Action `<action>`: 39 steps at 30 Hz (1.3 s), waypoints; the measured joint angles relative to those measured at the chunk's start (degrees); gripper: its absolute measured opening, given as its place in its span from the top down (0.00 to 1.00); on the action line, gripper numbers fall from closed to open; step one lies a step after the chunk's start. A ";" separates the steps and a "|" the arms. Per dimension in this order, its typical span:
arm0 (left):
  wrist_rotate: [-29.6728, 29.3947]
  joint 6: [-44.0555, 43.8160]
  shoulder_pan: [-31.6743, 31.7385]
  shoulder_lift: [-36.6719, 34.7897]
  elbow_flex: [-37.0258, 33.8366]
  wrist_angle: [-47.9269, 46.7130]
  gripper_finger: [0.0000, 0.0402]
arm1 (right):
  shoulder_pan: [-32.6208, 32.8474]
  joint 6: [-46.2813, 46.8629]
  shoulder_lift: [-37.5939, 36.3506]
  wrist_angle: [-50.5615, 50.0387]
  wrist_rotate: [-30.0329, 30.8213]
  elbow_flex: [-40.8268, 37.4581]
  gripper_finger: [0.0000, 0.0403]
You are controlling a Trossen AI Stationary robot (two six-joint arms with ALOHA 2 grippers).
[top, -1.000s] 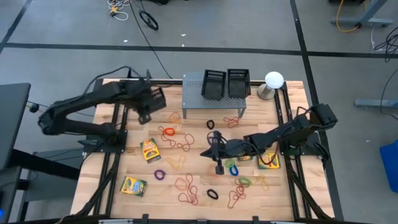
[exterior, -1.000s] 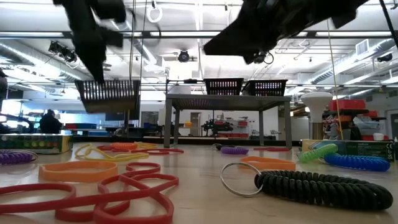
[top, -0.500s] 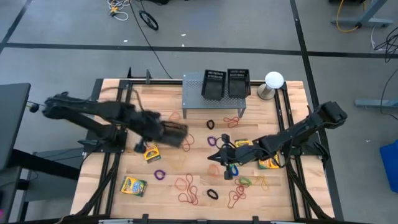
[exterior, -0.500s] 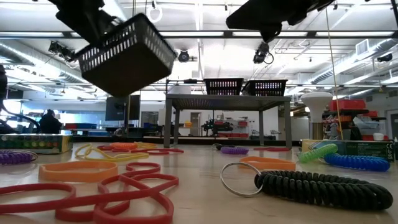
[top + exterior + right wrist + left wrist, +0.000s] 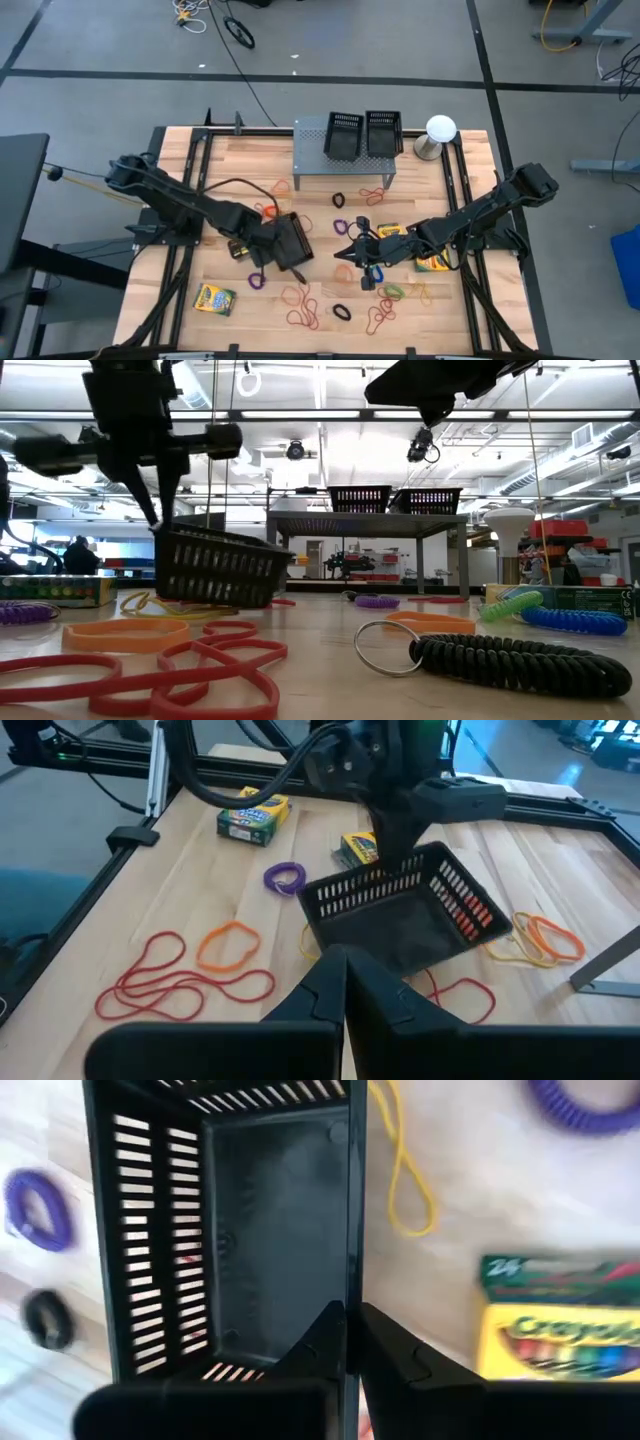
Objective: Sort rubber bands into baskets
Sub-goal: Put the top black basket into the shelf
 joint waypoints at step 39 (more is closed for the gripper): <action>-6.05 -95.19 -1.39 7.31 3.54 23.86 0.44 | 0.62 5.21 0.00 -5.69 5.67 -1.38 0.98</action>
